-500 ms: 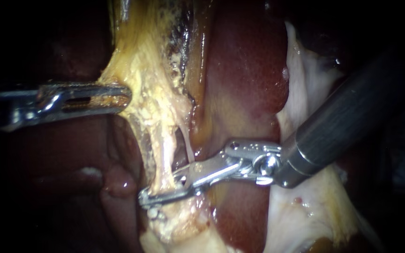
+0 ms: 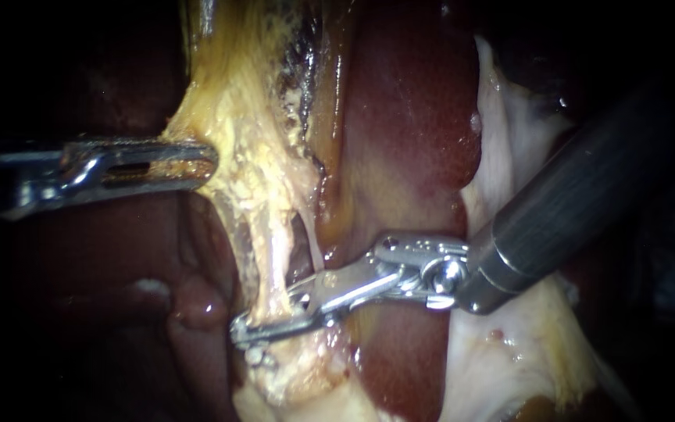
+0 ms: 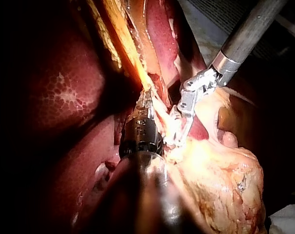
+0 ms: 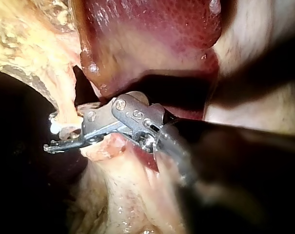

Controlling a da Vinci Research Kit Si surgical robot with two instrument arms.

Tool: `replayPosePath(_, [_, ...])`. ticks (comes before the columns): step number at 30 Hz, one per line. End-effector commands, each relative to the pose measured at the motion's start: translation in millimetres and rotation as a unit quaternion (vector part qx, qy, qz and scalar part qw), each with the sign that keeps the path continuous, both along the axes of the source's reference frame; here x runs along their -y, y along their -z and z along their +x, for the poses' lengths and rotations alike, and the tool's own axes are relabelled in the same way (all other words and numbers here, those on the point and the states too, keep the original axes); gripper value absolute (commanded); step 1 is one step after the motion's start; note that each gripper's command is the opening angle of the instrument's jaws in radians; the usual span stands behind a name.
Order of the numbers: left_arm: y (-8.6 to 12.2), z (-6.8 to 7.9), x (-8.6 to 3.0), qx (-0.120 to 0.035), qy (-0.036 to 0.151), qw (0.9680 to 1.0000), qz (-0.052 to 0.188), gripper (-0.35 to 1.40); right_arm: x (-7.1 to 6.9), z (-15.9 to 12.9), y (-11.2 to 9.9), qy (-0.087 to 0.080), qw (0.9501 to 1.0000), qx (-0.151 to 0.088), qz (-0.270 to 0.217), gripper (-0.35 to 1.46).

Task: Going back second clip left tube

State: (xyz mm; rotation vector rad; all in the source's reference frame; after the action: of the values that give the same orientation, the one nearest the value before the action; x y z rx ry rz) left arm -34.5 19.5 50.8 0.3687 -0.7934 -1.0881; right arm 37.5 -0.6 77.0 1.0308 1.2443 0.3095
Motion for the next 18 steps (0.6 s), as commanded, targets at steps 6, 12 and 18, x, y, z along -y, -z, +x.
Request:
replayPosePath(6, [0.0, 0.0, 0.1, 0.000, 0.001, 1.0000, 0.000, -0.35, -1.0, -0.3, 0.6, -0.040, 0.9990, 0.019, -0.010, 0.58])
replayPosePath(12, [0.1, 0.0, 0.1, -0.001, 0.001, 1.0000, 0.000, -0.35, -1.2, -0.6, 0.7, -0.052, 0.9979, 0.018, -0.033, 0.60])
replayPosePath(18, [0.1, 0.2, 0.2, 0.000, 0.000, 1.0000, 0.000, -0.35, -1.6, -2.1, 0.7, -0.055, 0.9975, 0.016, -0.043, 0.60])
